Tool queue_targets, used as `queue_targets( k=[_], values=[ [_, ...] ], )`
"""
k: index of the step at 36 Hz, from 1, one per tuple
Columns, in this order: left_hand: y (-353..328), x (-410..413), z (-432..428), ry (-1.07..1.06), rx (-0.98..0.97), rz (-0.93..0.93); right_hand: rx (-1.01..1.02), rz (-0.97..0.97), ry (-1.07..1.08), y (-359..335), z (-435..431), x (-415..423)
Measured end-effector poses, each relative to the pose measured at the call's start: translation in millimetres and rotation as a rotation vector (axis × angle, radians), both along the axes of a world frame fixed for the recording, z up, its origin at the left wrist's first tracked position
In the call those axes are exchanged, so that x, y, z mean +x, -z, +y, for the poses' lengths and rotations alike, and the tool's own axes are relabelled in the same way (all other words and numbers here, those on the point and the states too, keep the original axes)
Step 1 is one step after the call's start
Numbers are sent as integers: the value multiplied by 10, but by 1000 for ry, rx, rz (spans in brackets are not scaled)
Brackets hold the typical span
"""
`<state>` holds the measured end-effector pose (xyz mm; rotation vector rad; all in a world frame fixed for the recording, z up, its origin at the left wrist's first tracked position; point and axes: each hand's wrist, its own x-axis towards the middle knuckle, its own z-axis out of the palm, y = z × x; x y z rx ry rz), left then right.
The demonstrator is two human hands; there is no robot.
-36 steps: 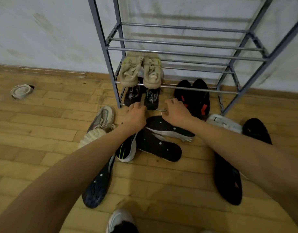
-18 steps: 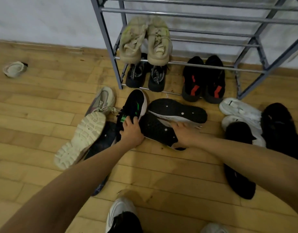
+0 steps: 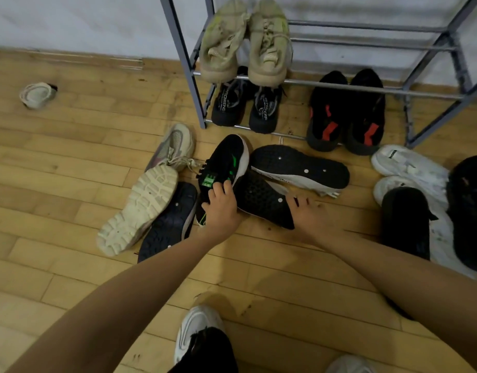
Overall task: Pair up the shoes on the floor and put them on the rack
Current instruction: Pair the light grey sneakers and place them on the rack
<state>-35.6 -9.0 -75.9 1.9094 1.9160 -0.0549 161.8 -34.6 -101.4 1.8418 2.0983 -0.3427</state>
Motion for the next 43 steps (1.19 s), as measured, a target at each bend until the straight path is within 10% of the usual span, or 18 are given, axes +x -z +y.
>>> queue_targets(
  k=[10, 20, 31, 43],
  values=[
    [-68, 207, -297, -76, 69, -414, 5, 376, 261, -89, -247, 471],
    [-21, 329, -431, 8, 195, -273, 192, 465, 467, -134, -571, 817],
    [78, 655, -498, 165, 142, -128, -127, 1547, 1323, -236, -416, 849],
    [302, 693, -387, 261, -11, 30, 81, 1385, 1381, -148, -430, 831]
  ],
)
